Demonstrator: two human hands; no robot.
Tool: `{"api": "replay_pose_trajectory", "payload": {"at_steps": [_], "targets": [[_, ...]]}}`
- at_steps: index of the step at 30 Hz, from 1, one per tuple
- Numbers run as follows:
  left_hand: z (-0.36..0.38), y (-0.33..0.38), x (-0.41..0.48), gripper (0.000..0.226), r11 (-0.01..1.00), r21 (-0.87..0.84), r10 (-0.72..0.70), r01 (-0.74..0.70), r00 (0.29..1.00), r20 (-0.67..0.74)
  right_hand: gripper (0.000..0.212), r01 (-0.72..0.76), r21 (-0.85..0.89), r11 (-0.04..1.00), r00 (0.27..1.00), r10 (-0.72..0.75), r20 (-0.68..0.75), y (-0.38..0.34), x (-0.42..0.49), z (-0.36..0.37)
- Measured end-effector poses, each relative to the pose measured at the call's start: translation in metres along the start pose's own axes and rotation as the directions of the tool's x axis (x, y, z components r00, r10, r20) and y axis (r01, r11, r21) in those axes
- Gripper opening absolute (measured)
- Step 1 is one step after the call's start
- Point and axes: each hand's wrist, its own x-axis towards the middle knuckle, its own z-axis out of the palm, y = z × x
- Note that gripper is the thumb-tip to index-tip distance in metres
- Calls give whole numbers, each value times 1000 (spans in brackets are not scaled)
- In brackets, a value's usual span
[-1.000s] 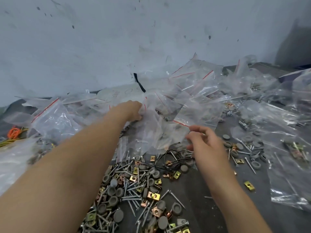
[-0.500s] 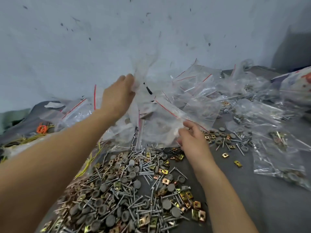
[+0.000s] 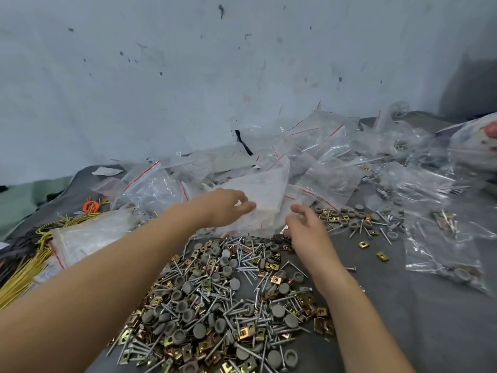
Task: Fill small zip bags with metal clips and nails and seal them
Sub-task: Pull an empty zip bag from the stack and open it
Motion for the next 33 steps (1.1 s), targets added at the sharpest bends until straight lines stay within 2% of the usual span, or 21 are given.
{"api": "replay_pose_trajectory", "payload": {"at_steps": [2,4,5,7,8,12,16,18,21,24,27,30,33], "targets": [[-1,-1,2,43,997,-67,-31,25,995,-96,36,-2,0,1000,1000,2,-3,0,1,-1],[-1,-7,4,36,995,4,-92,95,972,-217,35,-6,0,1000,1000,6,-1,1,2,-2],[1,-11,5,36,981,119,-117,156,952,-282,34,-8,1,1000,1000,8,0,1,3,-3],[6,-19,6,42,876,396,-124,274,924,-363,33,-9,7,1000,1000,9,-2,2,4,-3],[10,-20,8,46,825,487,-100,287,922,-373,33,-9,12,1000,1000,9,-4,3,5,-4],[22,-19,23,51,750,638,37,175,952,-304,29,2,29,1000,1000,-2,-5,5,8,-4],[21,-14,36,22,765,631,118,130,934,-336,26,5,35,999,1000,-5,-3,7,12,-6],[17,-11,38,18,831,536,107,150,902,-418,26,6,40,999,1000,-6,1,7,14,-6],[4,-9,40,19,974,157,-52,162,839,-542,26,10,47,999,1000,-10,2,7,17,-7],[-10,-9,39,13,981,-147,-186,123,798,-573,26,19,44,999,1000,-19,1,7,17,-7],[-25,-7,34,21,886,-463,-307,23,778,-548,26,37,52,998,999,-37,-3,4,13,-6],[-46,0,21,25,737,-655,-296,-167,791,-536,24,72,82,994,997,-71,-13,0,7,-7],[-64,9,-3,28,488,-825,-179,-286,892,-416,22,108,162,981,994,-105,-29,-9,2,-11]]}}
